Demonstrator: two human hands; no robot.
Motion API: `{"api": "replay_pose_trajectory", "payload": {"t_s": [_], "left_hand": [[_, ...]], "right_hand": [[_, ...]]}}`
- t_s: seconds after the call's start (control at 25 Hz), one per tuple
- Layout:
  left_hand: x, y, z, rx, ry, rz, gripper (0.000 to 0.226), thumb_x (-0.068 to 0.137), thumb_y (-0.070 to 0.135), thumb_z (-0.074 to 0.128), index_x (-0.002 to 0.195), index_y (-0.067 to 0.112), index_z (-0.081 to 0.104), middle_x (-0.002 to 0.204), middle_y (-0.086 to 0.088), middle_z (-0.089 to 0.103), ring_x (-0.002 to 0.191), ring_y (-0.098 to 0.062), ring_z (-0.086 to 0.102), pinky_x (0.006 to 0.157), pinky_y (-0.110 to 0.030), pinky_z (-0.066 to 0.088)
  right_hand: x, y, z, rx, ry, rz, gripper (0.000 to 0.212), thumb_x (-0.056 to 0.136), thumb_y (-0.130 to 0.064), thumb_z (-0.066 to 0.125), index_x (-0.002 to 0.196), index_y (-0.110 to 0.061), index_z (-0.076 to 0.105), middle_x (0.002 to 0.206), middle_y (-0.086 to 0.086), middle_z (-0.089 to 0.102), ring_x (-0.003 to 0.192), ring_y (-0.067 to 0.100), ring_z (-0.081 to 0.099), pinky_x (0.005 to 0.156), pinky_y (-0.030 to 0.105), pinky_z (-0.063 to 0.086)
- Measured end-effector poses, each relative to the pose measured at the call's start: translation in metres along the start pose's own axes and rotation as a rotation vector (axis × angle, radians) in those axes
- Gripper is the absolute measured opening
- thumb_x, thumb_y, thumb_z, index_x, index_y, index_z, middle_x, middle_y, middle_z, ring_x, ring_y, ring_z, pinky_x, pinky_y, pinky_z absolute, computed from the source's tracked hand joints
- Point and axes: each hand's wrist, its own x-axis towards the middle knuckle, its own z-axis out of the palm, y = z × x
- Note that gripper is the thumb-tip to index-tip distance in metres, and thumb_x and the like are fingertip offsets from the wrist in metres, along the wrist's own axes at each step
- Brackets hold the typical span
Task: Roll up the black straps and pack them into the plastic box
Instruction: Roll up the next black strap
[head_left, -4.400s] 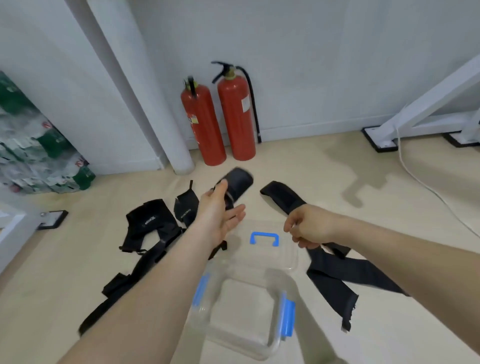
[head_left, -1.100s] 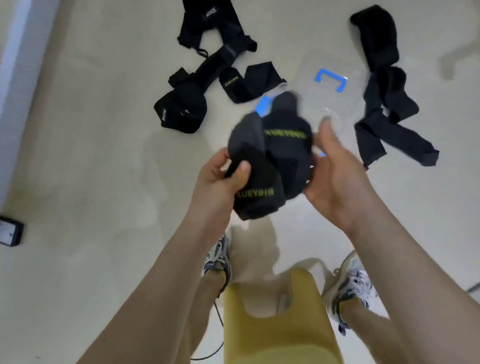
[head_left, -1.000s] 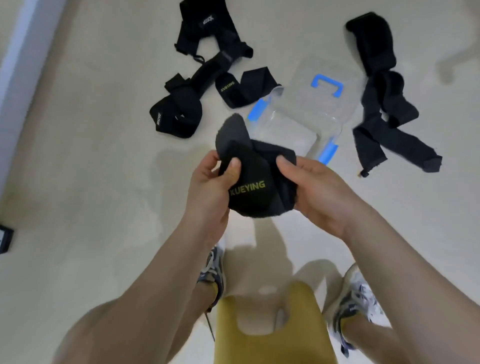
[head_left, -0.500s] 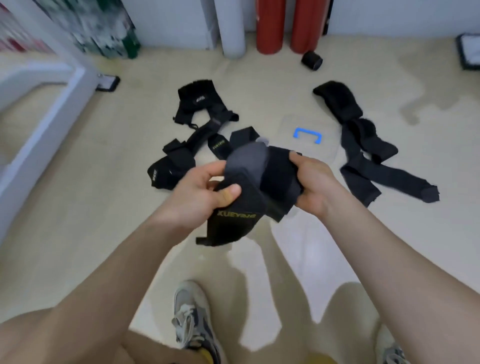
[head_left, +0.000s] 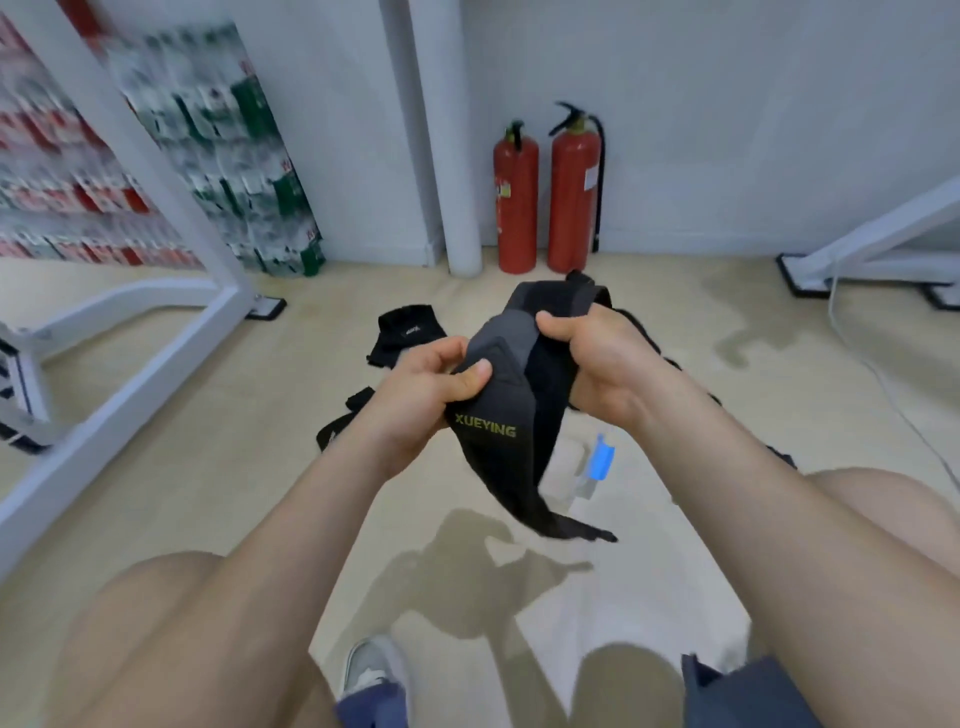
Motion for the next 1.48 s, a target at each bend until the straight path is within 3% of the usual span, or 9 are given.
{"api": "replay_pose_trajectory", "payload": {"t_s": [0.16, 0.36, 0.56, 0.68, 0.8, 0.88, 1.0, 1.24, 1.48], "left_hand": [[-0.015, 0.015, 0.02, -0.01, 0.099, 0.108, 0.015, 0.084, 0.02, 0.062, 0.096, 0.018, 0.071, 0.101, -0.009, 0.072, 0.095, -0.03, 0.066, 0.084, -0.045, 0.046], [-0.021, 0.054, 0.044, -0.025, 0.219, 0.192, 0.023, 0.097, 0.0, 0.052, 0.108, 0.013, 0.067, 0.094, -0.001, 0.074, 0.092, -0.02, 0.07, 0.074, -0.03, 0.055], [-0.013, 0.097, 0.036, -0.134, 0.264, 0.363, 0.027, 0.097, -0.003, 0.045, 0.096, 0.013, 0.067, 0.079, 0.003, 0.073, 0.071, -0.01, 0.069, 0.064, -0.023, 0.056], [0.024, 0.095, 0.043, -0.167, 0.204, 0.247, 0.021, 0.098, 0.006, 0.048, 0.093, 0.005, 0.069, 0.079, -0.006, 0.075, 0.071, -0.016, 0.071, 0.064, -0.025, 0.058], [0.073, 0.078, 0.047, -0.111, 0.2, 0.146, 0.027, 0.102, 0.018, 0.049, 0.094, 0.006, 0.072, 0.089, -0.01, 0.077, 0.083, -0.022, 0.073, 0.082, -0.04, 0.059], [0.096, 0.071, 0.042, -0.067, 0.218, 0.117, 0.027, 0.101, 0.019, 0.051, 0.089, 0.009, 0.073, 0.088, -0.008, 0.076, 0.083, -0.023, 0.072, 0.09, -0.049, 0.053], [0.115, 0.057, 0.032, -0.074, 0.219, 0.093, 0.021, 0.098, 0.013, 0.056, 0.088, 0.01, 0.074, 0.086, -0.008, 0.076, 0.082, -0.022, 0.072, 0.084, -0.041, 0.054], [0.124, 0.039, 0.02, -0.137, 0.321, 0.074, 0.021, 0.09, 0.011, 0.069, 0.111, 0.012, 0.071, 0.098, -0.013, 0.075, 0.088, -0.027, 0.073, 0.076, -0.036, 0.057], [0.117, 0.038, 0.015, -0.255, 0.392, 0.003, 0.014, 0.09, 0.012, 0.068, 0.103, 0.008, 0.073, 0.094, -0.01, 0.076, 0.085, -0.023, 0.074, 0.068, -0.031, 0.058]], "right_hand": [[-0.012, -0.021, -0.003, -0.224, 0.072, -0.251, 0.046, 0.098, -0.004, 0.053, 0.139, -0.023, 0.046, 0.126, 0.001, 0.063, 0.112, 0.022, 0.063, 0.091, 0.039, 0.057], [-0.007, -0.036, -0.004, -0.267, 0.047, -0.354, 0.031, 0.101, -0.01, 0.051, 0.131, -0.019, 0.053, 0.119, 0.001, 0.067, 0.108, 0.019, 0.065, 0.092, 0.041, 0.056], [0.013, -0.043, -0.015, -0.323, 0.069, -0.316, 0.021, 0.101, -0.019, 0.053, 0.121, -0.018, 0.059, 0.113, 0.001, 0.069, 0.107, 0.021, 0.066, 0.091, 0.043, 0.055], [0.032, -0.054, -0.012, -0.159, -0.081, -0.199, 0.02, 0.103, -0.026, 0.051, 0.111, -0.018, 0.067, 0.097, 0.002, 0.077, 0.087, 0.018, 0.073, 0.078, 0.041, 0.061], [0.057, -0.068, -0.013, -0.088, -0.128, -0.16, 0.026, 0.106, -0.029, 0.043, 0.112, -0.02, 0.067, 0.088, -0.001, 0.076, 0.072, 0.012, 0.072, 0.056, 0.028, 0.056], [0.072, -0.07, -0.019, -0.091, -0.08, -0.159, 0.028, 0.107, -0.03, 0.04, 0.113, -0.021, 0.065, 0.094, 0.002, 0.076, 0.079, 0.017, 0.071, 0.064, 0.032, 0.055], [0.087, -0.066, -0.024, -0.1, -0.04, -0.15, 0.028, 0.107, -0.028, 0.038, 0.108, -0.022, 0.066, 0.099, 0.001, 0.077, 0.093, 0.021, 0.073, 0.074, 0.036, 0.058], [0.096, -0.063, -0.023, -0.099, -0.023, -0.144, 0.028, 0.106, -0.027, 0.041, 0.122, -0.018, 0.062, 0.108, 0.004, 0.075, 0.098, 0.023, 0.073, 0.076, 0.039, 0.059], [0.093, -0.057, -0.01, -0.108, -0.049, -0.148, 0.025, 0.106, -0.023, 0.041, 0.115, -0.018, 0.064, 0.106, 0.007, 0.075, 0.097, 0.026, 0.072, 0.073, 0.04, 0.059]]}}
